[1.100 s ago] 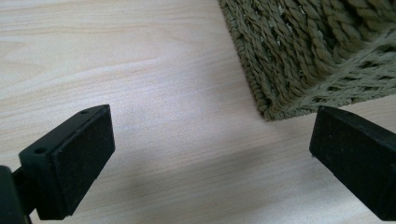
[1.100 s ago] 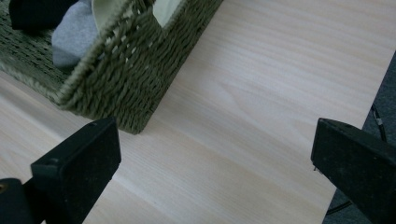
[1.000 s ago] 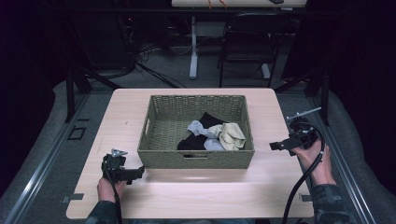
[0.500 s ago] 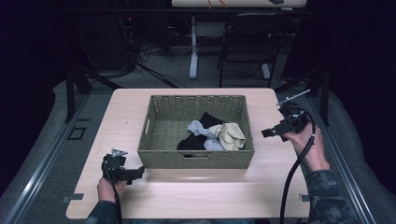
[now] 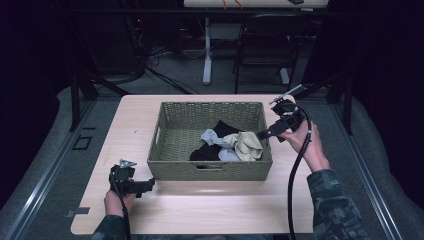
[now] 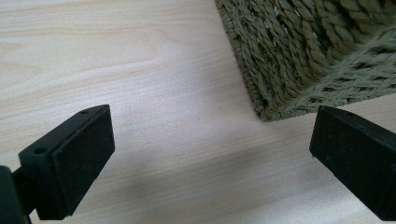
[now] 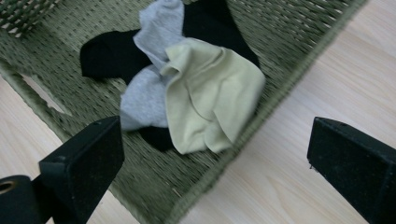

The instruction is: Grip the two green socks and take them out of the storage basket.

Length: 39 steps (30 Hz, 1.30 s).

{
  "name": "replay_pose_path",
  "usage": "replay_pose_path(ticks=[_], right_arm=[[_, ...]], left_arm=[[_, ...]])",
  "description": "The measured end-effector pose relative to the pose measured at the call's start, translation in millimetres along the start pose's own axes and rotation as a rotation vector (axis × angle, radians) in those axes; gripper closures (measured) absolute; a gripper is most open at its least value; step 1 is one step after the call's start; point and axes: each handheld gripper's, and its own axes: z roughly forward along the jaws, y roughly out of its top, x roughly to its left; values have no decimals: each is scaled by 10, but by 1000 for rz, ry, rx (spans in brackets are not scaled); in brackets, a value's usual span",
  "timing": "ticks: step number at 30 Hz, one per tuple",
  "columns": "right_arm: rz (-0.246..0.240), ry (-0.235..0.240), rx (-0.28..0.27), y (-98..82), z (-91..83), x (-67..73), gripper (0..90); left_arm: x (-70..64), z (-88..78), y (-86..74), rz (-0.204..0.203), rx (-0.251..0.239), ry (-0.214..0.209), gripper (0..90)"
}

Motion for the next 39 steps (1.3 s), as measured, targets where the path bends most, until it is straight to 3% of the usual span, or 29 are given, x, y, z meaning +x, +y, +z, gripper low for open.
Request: replay_pose_path(ticks=[11, 16, 26, 30, 39], right_arm=[[-28, 39, 28, 273, 258, 175, 46], [-39, 48, 66, 405, 442, 237, 79], [-23, 66, 121, 504, 714, 225, 156], [-13, 63, 158, 565, 820, 216, 239], [-3, 52, 213, 635, 1009, 242, 281]], left_arm=[[-4, -2, 4, 5, 2, -3, 0], [-5, 3, 3, 4, 3, -7, 0], [-17, 11, 6, 6, 6, -12, 0], [-19, 12, 7, 6, 5, -14, 0], [-15, 14, 9, 4, 0, -18, 0]])
